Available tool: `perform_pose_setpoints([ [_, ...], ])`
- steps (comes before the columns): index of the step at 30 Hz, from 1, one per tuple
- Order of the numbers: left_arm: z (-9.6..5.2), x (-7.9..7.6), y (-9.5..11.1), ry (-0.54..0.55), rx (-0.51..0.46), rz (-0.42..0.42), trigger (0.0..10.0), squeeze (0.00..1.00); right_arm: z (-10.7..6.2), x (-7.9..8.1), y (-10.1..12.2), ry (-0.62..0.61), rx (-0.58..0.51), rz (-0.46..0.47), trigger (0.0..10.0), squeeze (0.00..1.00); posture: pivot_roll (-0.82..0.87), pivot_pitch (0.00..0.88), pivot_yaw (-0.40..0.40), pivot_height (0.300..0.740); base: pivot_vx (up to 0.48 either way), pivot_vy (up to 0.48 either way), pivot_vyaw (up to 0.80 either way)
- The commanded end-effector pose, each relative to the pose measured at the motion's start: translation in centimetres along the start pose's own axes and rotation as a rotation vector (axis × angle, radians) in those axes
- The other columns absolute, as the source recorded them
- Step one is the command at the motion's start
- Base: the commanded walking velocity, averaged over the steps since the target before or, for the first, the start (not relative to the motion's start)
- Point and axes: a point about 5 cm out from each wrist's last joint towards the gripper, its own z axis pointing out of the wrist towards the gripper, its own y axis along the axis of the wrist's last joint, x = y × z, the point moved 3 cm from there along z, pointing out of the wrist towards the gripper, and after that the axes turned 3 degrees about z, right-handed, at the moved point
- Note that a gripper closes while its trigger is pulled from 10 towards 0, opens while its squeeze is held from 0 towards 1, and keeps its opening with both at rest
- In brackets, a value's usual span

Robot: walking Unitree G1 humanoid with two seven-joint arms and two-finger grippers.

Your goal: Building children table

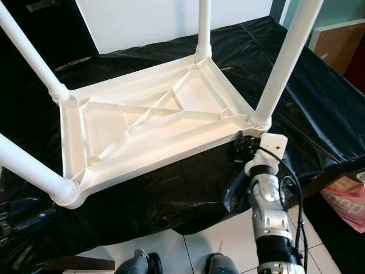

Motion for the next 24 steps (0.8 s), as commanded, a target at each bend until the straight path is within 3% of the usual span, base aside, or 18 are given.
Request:
perform_pose_setpoints([
  [1, -1.0, 1.1, -0.8, 0.049, 0.034, -0.009, 10.0, 0.00, 0.1, -0.3, -0.5, -0.002, 0.015, 0.010, 10.0, 0.00, 0.06, 0.114, 0.084, 0.740, 0.000, 0.000, 0.00],
  [5, -0.7, 4.1, -1.0, 0.124, -0.034, -0.052, 10.0, 0.00, 0.3, 0.0, -0.6, -0.014, 0.012, 0.011, 10.0, 0.00, 0.07, 0.113, 0.064, 0.740, 0.000, 0.000, 0.00],
  [7, -0.7, 4.1, -1.0, 0.124, -0.034, -0.052, 10.0, 0.00, 0.3, 0.0, -0.6, -0.014, 0.012, 0.011, 10.0, 0.00, 0.07, 0.113, 0.064, 0.740, 0.000, 0.000, 0.00],
  [9, 0.0, 6.6, -0.6, 0.210, -0.092, -0.051, 10.0, 0.00, 0.1, 1.1, -0.7, 0.012, 0.009, 0.027, 10.0, 0.00, 0.08, 0.114, 0.053, 0.740, 0.000, 0.000, 0.00],
  [10, 0.0, 6.6, -0.6, 0.210, -0.092, -0.051, 10.0, 0.00, 0.1, 1.1, -0.7, 0.012, 0.009, 0.027, 10.0, 0.00, 0.08, 0.114, 0.053, 0.740, 0.000, 0.000, 0.00],
  [12, 1.0, 9.7, 0.0, 0.333, -0.152, -0.031, 10.0, 0.00, -0.1, 2.2, -0.8, 0.031, 0.003, 0.038, 10.0, 0.00, 0.08, 0.114, 0.049, 0.740, 0.000, 0.000, 0.00],
  [17, 2.2, 11.1, 1.9, 0.386, -0.246, -0.024, 10.0, 0.00, -0.4, 2.8, -1.0, 0.043, 0.001, 0.047, 10.0, 0.00, 0.07, 0.116, 0.047, 0.740, 0.000, 0.000, 0.00],
  [18, 3.2, 11.7, 3.2, 0.398, -0.309, -0.033, 10.0, 0.00, -0.8, 3.0, -1.1, 0.043, 0.001, 0.051, 10.0, 0.00, 0.05, 0.120, 0.050, 0.740, 0.000, 0.000, 0.00],
  [21, 3.2, 11.7, 3.2, 0.398, -0.309, -0.033, 10.0, 0.00, -0.8, 3.0, -1.1, 0.043, 0.001, 0.051, 10.0, 0.00, 0.05, 0.120, 0.050, 0.740, 0.000, 0.000, 0.00],
  [22, 4.4, 12.3, 4.5, 0.401, -0.369, -0.050, 10.0, 0.00, -1.3, 3.1, -1.2, 0.035, 0.003, 0.053, 10.0, 0.00, 0.04, 0.119, 0.052, 0.740, 0.000, 0.000, 0.00],
  [23, 4.4, 12.3, 4.5, 0.401, -0.369, -0.050, 10.0, 0.00, -1.3, 3.1, -1.2, 0.035, 0.003, 0.053, 10.0, 0.00, 0.04, 0.119, 0.052, 0.740, 0.000, 0.000, 0.00],
  [24, 6.0, 12.5, 5.6, 0.386, -0.415, -0.057, 10.0, 0.00, -1.9, 3.1, -1.5, 0.026, 0.011, 0.057, 10.0, 0.00, 0.03, 0.120, 0.062, 0.740, 0.000, 0.000, 0.00],
])
